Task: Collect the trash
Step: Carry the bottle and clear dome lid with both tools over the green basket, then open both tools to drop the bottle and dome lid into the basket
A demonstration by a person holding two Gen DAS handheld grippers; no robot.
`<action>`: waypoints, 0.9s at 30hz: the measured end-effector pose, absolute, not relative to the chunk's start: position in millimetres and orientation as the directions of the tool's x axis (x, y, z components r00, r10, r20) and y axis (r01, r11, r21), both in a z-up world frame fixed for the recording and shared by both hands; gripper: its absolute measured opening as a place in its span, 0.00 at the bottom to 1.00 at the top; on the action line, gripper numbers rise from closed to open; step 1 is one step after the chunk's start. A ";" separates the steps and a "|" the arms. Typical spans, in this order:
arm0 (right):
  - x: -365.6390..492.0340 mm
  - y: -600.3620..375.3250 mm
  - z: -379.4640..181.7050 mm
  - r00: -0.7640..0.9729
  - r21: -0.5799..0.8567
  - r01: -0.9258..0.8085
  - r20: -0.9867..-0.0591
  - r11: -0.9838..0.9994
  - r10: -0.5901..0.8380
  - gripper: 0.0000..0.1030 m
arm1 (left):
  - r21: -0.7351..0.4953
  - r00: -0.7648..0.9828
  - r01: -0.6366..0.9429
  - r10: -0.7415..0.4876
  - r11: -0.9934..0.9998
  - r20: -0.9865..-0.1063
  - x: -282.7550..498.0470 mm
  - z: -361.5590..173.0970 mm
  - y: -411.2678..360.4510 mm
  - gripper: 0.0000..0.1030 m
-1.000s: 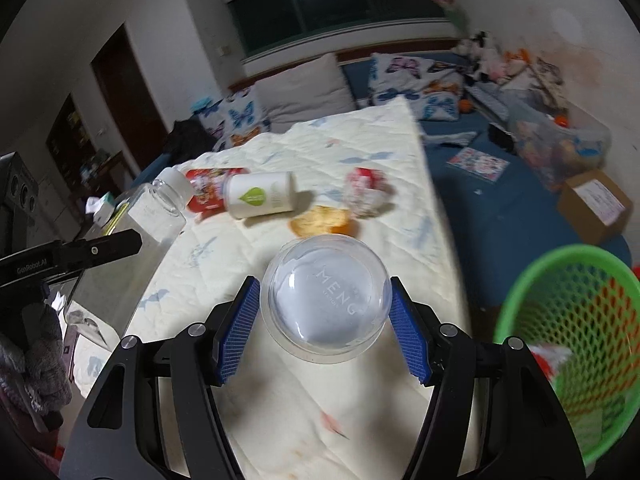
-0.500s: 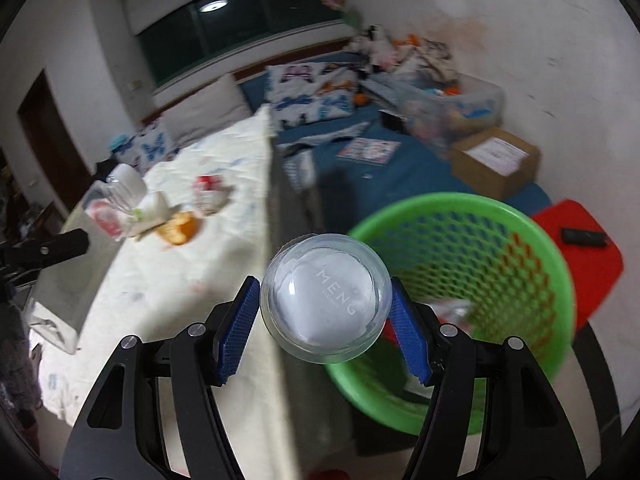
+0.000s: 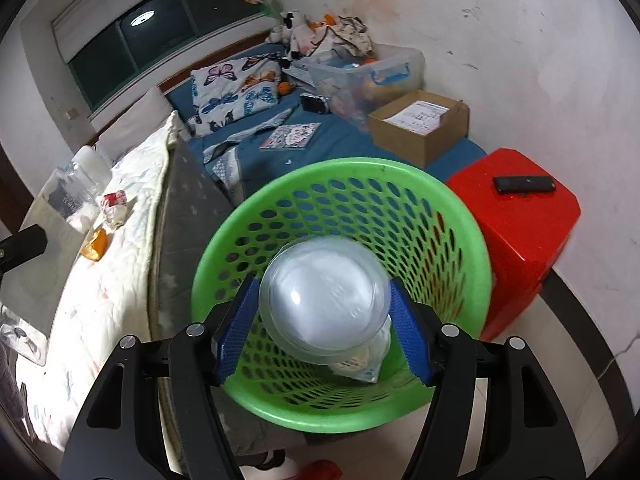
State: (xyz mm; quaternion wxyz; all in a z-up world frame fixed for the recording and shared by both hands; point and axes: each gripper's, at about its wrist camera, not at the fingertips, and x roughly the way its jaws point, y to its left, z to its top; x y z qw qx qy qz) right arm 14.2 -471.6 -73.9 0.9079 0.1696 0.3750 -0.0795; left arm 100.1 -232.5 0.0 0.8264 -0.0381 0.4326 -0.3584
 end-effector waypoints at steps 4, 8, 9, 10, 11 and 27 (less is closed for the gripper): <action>7.7 -477.1 -72.8 0.716 0.259 0.280 -0.697 0.924 -0.022 0.70 | -0.359 0.337 0.593 -0.627 0.721 -0.702 105.0 -5.9 -258.2 0.46; -3.0 -481.5 -69.3 0.729 0.281 0.289 -0.684 0.915 -0.021 0.70 | -0.342 0.311 0.613 -0.615 0.713 -0.725 111.2 -13.9 -283.8 0.46; -6.8 -482.7 -68.6 0.733 0.287 0.290 -0.680 0.913 -0.019 0.70 | -0.333 0.306 0.618 -0.609 0.712 -0.732 113.8 -16.5 -290.2 0.46; -10.6 -483.4 -67.9 0.736 0.291 0.291 -0.677 0.912 -0.019 0.70 | -0.328 0.302 0.622 -0.604 0.711 -0.737 114.4 -17.5 -296.2 0.46; -12.8 -483.8 -67.2 0.738 0.293 0.291 -0.675 0.911 -0.019 0.70 | -0.324 0.296 0.625 -0.600 0.710 -0.744 115.5 -20.0 -301.6 0.46; -34.5 -481.8 -62.9 0.746 0.317 0.298 -0.665 0.900 -0.013 0.71 | -0.272 0.266 0.675 -0.570 0.686 -0.777 121.8 -36.3 -337.2 0.60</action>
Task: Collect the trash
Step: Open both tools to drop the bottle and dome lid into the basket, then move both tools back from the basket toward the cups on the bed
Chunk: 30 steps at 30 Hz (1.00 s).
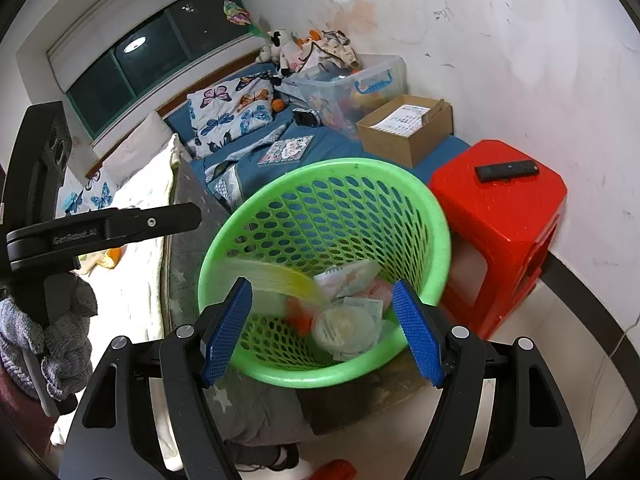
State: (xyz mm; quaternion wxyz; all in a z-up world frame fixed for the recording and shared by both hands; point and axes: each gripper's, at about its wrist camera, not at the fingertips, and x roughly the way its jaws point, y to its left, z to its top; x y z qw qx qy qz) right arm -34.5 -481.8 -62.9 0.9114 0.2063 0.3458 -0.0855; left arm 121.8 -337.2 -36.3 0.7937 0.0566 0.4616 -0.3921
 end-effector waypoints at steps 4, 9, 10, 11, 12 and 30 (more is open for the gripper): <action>-33.2 -478.6 -61.6 0.748 0.318 0.288 -0.664 0.903 -0.005 0.71 | -0.292 0.274 0.658 -0.582 0.694 -0.765 117.4 -31.2 -320.1 0.60; -28.9 -467.6 -56.6 0.752 0.315 0.264 -0.659 0.912 0.010 0.71 | -0.302 0.302 0.632 -0.585 0.714 -0.752 110.3 -27.7 -289.3 0.60; -27.5 -465.5 -56.3 0.753 0.315 0.259 -0.658 0.913 0.014 0.72 | -0.299 0.315 0.624 -0.582 0.722 -0.750 108.4 -26.7 -280.2 0.60; -26.5 -462.9 -55.7 0.754 0.316 0.254 -0.657 0.914 0.018 0.72 | -0.297 0.323 0.619 -0.580 0.727 -0.748 108.3 -26.0 -274.4 0.60; -24.9 -459.7 -55.0 0.754 0.317 0.247 -0.656 0.916 0.024 0.72 | -0.296 0.335 0.608 -0.576 0.737 -0.746 107.3 -25.4 -265.0 0.60; 15.4 -385.4 -41.8 0.748 0.287 0.098 -0.652 0.953 0.120 0.79 | -0.272 0.528 0.393 -0.458 0.878 -0.715 103.5 -24.5 -109.1 0.61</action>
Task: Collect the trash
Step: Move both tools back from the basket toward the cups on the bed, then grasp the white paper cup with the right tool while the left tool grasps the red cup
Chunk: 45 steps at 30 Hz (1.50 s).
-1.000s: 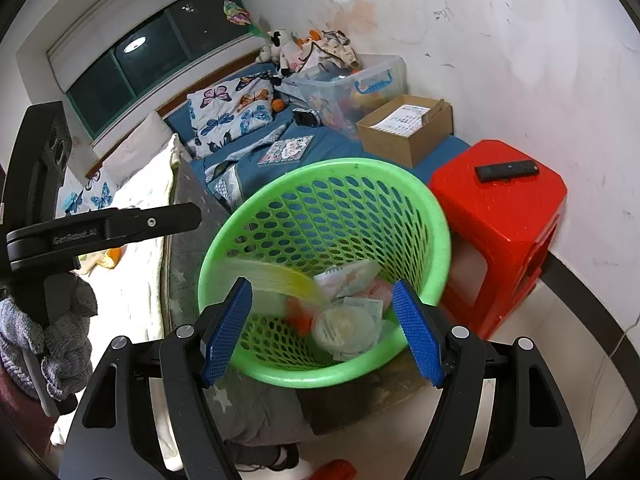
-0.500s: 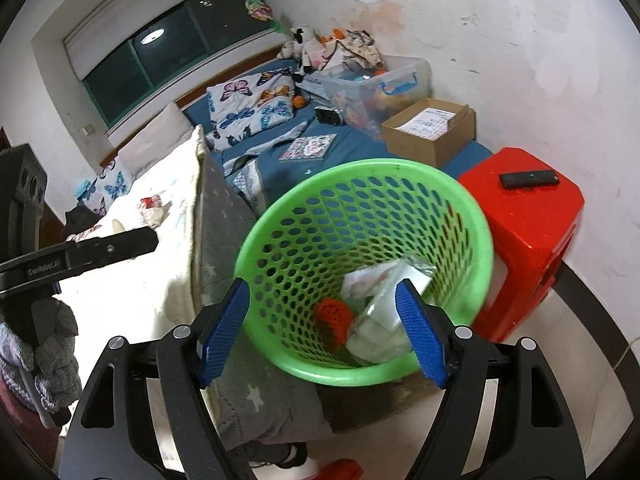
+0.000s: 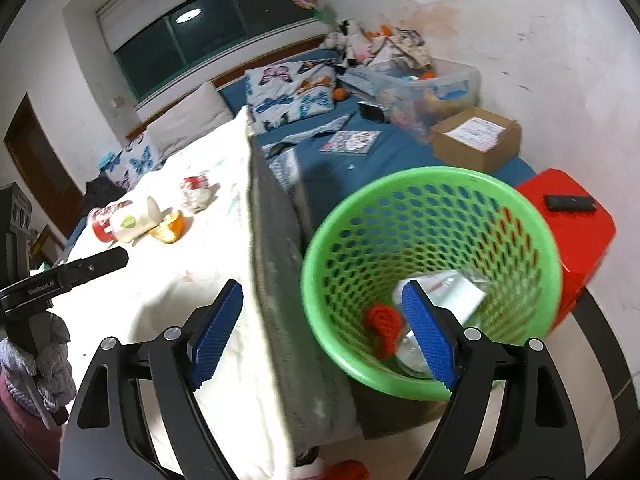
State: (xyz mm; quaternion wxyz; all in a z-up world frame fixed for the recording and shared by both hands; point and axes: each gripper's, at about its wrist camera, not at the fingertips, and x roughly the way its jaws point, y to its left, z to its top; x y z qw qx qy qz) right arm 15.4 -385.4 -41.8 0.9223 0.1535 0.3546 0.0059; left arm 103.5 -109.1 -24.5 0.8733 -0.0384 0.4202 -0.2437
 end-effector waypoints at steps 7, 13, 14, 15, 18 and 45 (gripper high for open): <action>39.8 -346.3 -37.3 0.734 0.274 0.007 -0.655 0.962 0.181 0.80 | -0.281 0.599 0.270 -0.390 0.921 -0.700 112.7 -18.6 -48.9 0.61; 62.0 -308.4 -31.9 0.719 0.269 -0.083 -0.651 0.960 0.244 0.81 | -0.288 0.648 0.166 -0.325 0.943 -0.689 121.5 -13.5 3.4 0.61; 67.6 -299.8 -30.0 0.715 0.272 -0.105 -0.648 0.956 0.263 0.82 | -0.289 0.655 0.149 -0.314 0.946 -0.688 123.2 -12.8 10.7 0.61; 71.3 -293.2 -28.4 0.713 0.273 -0.119 -0.646 0.955 0.274 0.82 | -0.292 0.660 0.134 -0.305 0.947 -0.686 123.8 -12.8 18.9 0.61; 87.0 -266.7 -23.3 0.703 0.263 -0.182 -0.639 0.947 0.312 0.83 | -0.300 0.681 0.081 -0.272 0.951 -0.680 127.4 -10.6 44.2 0.63; 238.5 -109.4 -44.7 0.572 0.262 -0.404 -0.675 0.876 0.466 0.95 | -0.309 0.733 -0.030 -0.189 0.951 -0.654 184.3 0.5 126.3 0.75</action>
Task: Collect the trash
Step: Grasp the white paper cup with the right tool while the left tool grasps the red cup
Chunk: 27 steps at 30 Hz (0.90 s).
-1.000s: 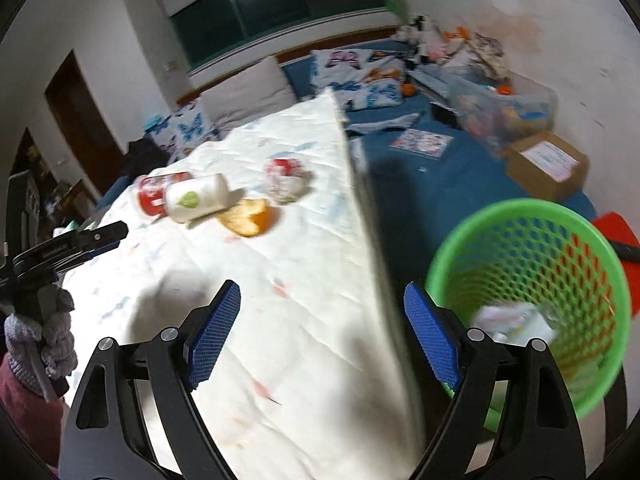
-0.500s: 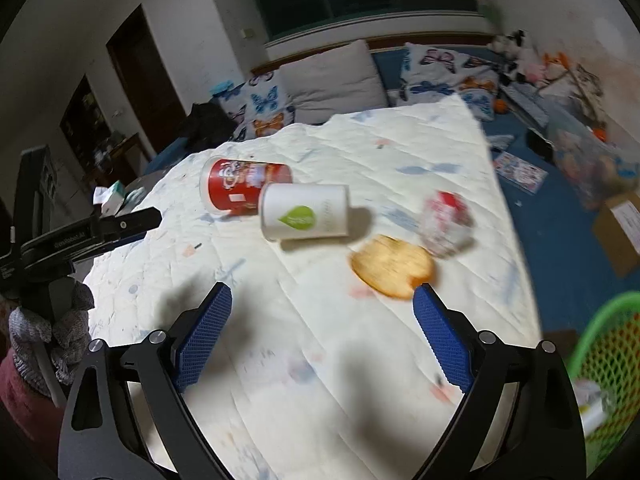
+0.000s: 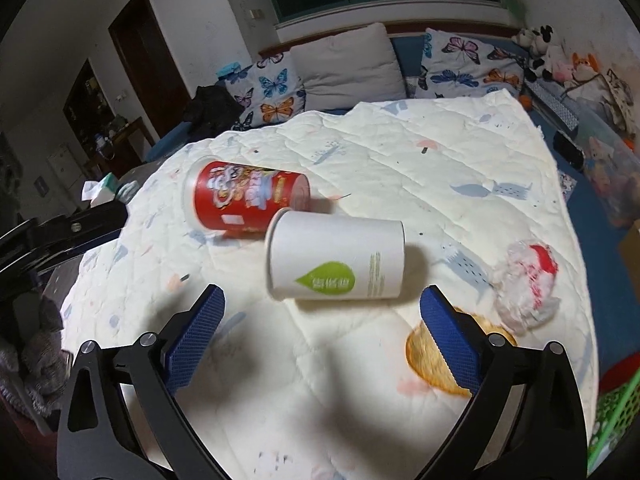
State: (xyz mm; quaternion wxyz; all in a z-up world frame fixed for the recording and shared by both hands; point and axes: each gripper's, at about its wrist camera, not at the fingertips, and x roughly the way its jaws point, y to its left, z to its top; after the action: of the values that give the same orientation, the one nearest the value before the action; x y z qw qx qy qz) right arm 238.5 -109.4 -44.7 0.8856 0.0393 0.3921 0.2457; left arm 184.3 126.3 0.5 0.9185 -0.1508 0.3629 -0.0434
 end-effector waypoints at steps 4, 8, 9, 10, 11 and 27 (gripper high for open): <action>250.6 -105.8 -52.1 0.553 0.280 -0.396 -0.687 0.874 0.471 0.95 | -0.297 0.733 -0.016 -0.191 0.955 -0.653 195.2 0.4 128.8 0.76; 261.9 -101.0 -57.3 0.539 0.284 -0.388 -0.702 0.877 0.465 0.96 | -0.306 0.721 -0.014 -0.202 0.952 -0.663 207.7 -5.3 135.0 0.76; 265.0 -99.2 -58.8 0.538 0.280 -0.386 -0.706 0.879 0.461 0.96 | -0.307 0.719 -0.009 -0.207 0.952 -0.663 210.8 -6.9 136.1 0.76; 267.5 -97.9 -59.7 0.534 0.280 -0.386 -0.709 0.879 0.461 0.96 | -0.304 0.715 -0.005 -0.209 0.953 -0.667 215.0 -9.2 137.5 0.76; 270.4 -96.7 -61.7 0.530 0.279 -0.384 -0.714 0.880 0.458 0.96 | -0.303 0.710 -0.004 -0.210 0.953 -0.672 219.5 -11.9 138.9 0.76; 262.0 -101.0 -61.9 0.505 0.298 -0.403 -0.716 0.865 0.482 0.83 | -0.349 0.678 0.072 -0.302 0.935 -0.670 268.2 -37.8 139.3 0.69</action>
State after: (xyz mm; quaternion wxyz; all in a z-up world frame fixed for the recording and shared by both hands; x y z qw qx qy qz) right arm 262.0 -101.0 -61.9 0.8662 0.0462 0.4270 0.2554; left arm 268.2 139.3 -37.8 0.9040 -0.1486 0.3875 -0.1032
